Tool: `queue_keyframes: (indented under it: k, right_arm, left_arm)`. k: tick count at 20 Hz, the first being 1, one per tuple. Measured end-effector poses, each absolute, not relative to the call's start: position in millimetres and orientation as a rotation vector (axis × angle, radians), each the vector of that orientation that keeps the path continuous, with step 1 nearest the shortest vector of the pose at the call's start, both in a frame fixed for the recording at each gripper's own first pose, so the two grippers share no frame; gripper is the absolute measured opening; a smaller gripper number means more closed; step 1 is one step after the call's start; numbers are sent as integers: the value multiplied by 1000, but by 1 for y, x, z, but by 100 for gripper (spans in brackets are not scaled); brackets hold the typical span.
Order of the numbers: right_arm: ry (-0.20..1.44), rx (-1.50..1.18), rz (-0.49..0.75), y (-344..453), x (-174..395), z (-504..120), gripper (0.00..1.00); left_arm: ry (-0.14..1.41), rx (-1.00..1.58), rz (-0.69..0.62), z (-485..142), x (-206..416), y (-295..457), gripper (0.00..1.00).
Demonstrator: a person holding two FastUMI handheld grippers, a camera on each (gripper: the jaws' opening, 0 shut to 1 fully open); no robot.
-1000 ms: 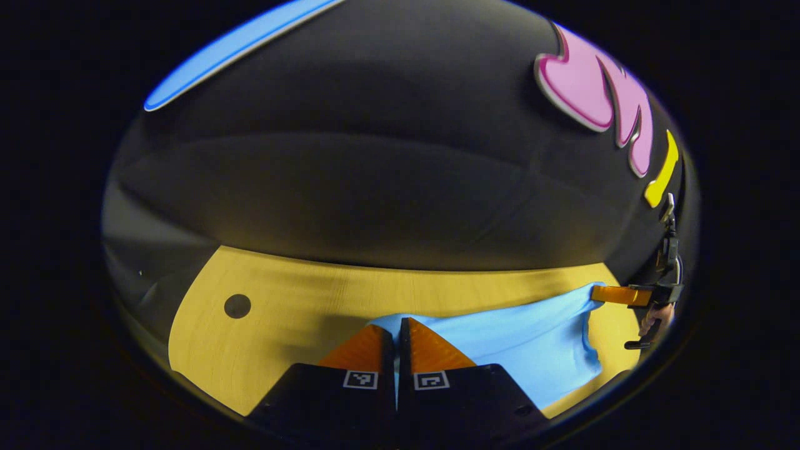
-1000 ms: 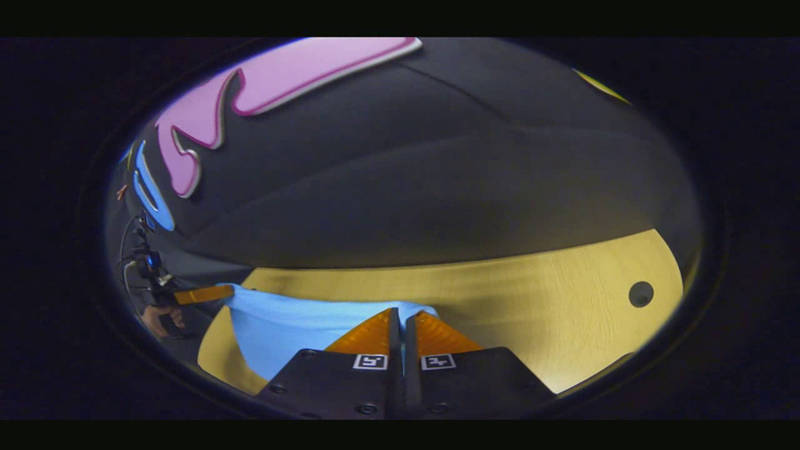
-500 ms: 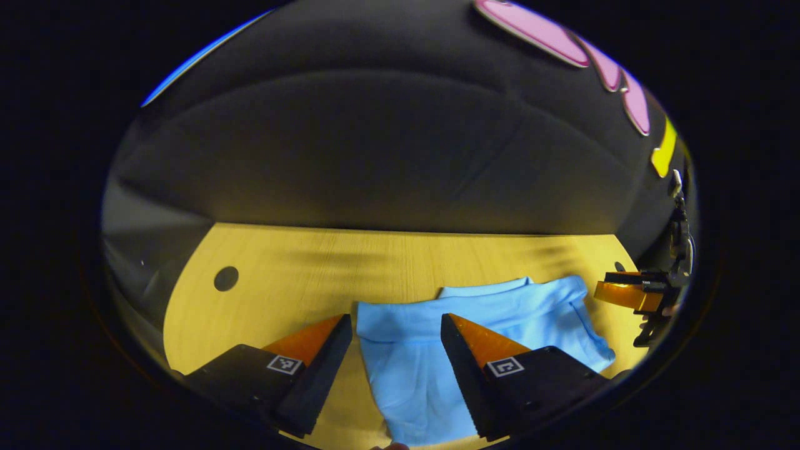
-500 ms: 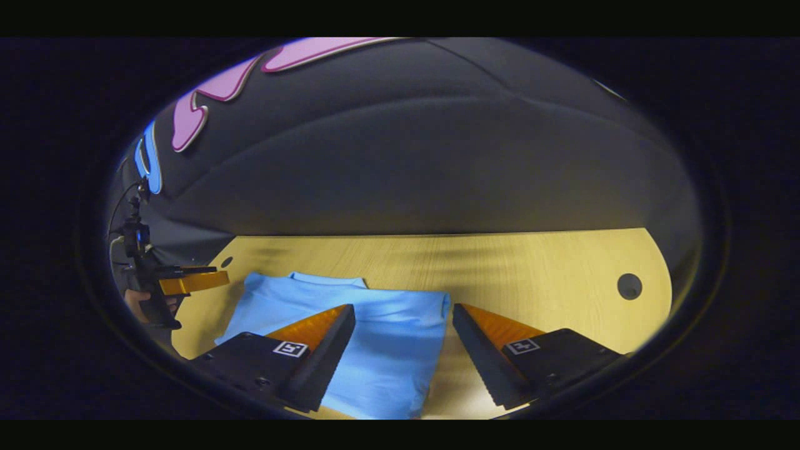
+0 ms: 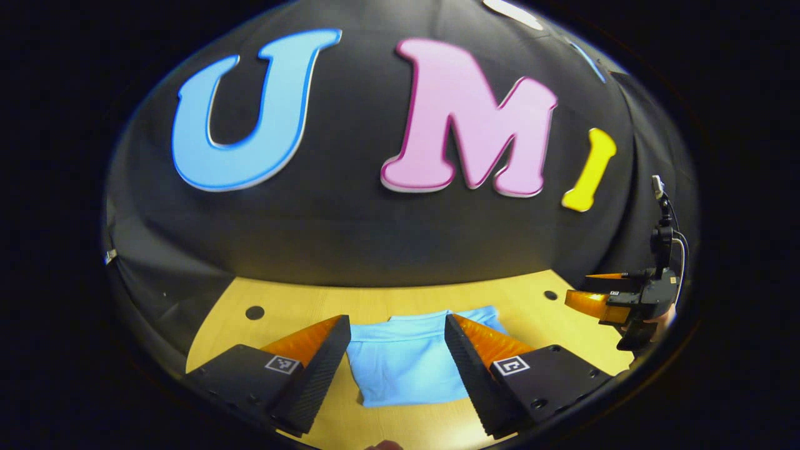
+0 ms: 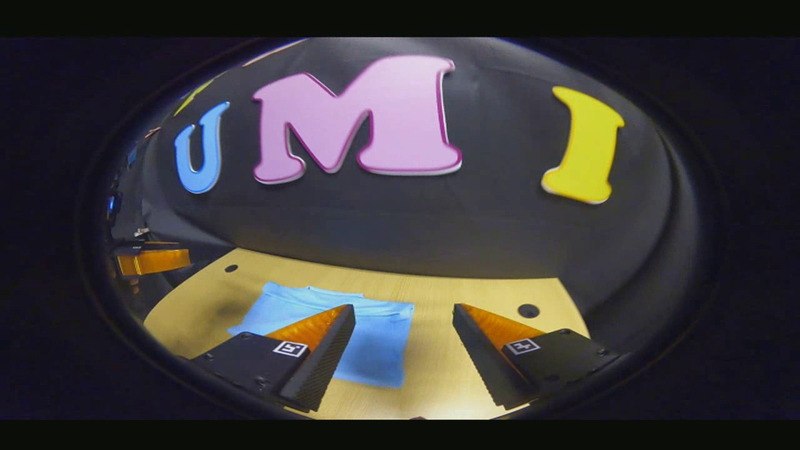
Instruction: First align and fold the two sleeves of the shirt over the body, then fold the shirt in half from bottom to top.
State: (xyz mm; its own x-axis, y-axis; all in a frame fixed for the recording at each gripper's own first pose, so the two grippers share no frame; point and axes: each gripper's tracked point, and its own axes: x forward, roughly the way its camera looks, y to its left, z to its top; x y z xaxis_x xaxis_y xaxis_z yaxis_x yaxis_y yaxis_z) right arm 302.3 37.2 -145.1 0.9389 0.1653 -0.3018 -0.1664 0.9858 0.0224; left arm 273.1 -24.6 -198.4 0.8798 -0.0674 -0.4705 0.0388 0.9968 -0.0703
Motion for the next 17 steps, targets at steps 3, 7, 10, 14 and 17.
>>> queue_keyframes:
  k: [3,7,10,14,17]
  right_arm:
    - [174,-42,114,38,231,-80,98]
    - [35,-8,58,55,133,-14,98]
    - [-24,31,49,73,58,12,98]
    - [-77,38,69,102,-22,31,94]
    - [-112,14,75,106,-50,45,94]
  left_arm:
    - [391,-28,-69,-136,210,-32,96]
    - [244,45,-60,-64,120,-42,96]
    - [155,58,-56,-31,47,-48,96]
    - [101,30,-71,-14,-18,-59,95]
    - [82,14,-74,-1,-40,-68,96]
